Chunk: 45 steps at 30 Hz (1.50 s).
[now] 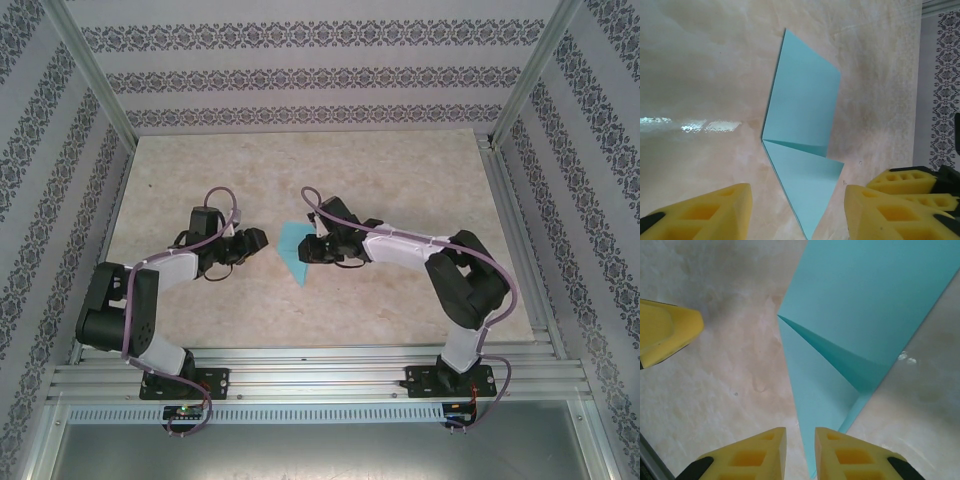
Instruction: Fold a paper plane with a square sheet of paper (fold left side to right side)
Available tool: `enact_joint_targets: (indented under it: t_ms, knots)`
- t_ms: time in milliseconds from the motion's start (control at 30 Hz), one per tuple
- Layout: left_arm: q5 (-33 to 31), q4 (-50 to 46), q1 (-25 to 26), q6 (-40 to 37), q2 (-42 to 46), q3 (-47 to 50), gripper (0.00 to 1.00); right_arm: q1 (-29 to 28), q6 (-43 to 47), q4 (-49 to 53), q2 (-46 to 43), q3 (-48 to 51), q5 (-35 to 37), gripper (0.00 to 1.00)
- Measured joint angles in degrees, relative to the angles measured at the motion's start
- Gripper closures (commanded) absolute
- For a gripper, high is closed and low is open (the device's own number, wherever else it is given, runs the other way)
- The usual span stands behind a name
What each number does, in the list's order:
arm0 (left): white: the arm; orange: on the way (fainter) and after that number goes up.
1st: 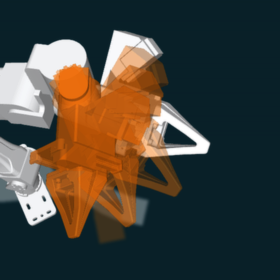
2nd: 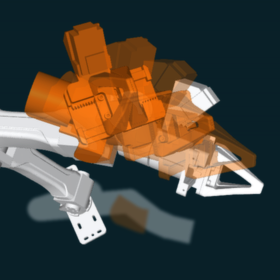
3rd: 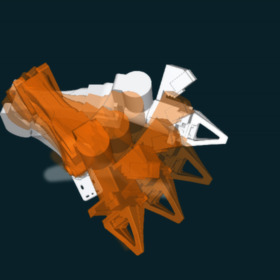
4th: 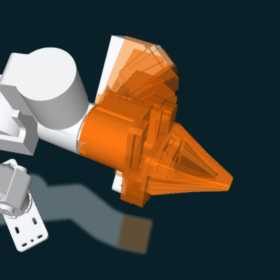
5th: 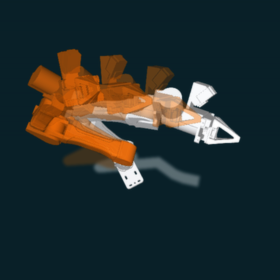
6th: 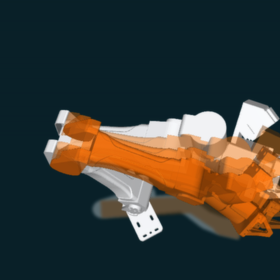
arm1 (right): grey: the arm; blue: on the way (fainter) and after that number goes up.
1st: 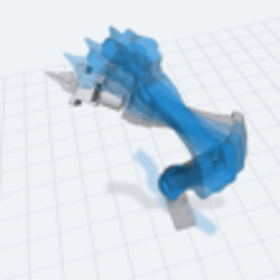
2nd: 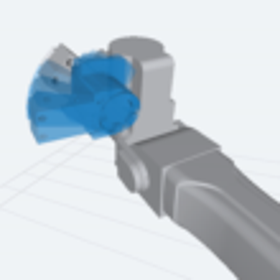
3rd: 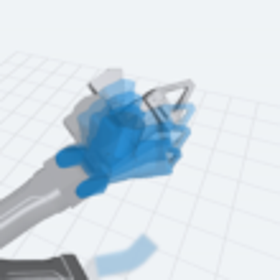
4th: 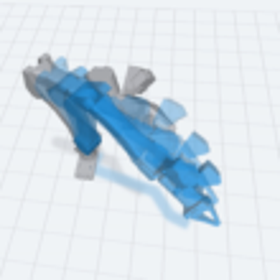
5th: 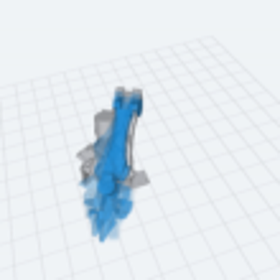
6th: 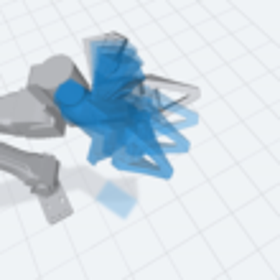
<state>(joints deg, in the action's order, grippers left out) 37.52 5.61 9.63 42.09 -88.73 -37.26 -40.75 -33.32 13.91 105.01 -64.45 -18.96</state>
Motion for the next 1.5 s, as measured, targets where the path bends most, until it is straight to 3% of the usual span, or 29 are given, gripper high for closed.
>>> enact_joint_targets:
  t_ms: [500,1500]
  knots:
    - [1.0,2.1,2.7,1.6,-10.9,-5.8,0.45,1.5,1.9,0.8,7.8,-5.5,1.4,0.79]
    - [-1.8,-2.3,5.1,-0.1,-15.3,-12.2,0.52,2.0,3.1,1.8,9.6,-5.6,1.4,0.81]
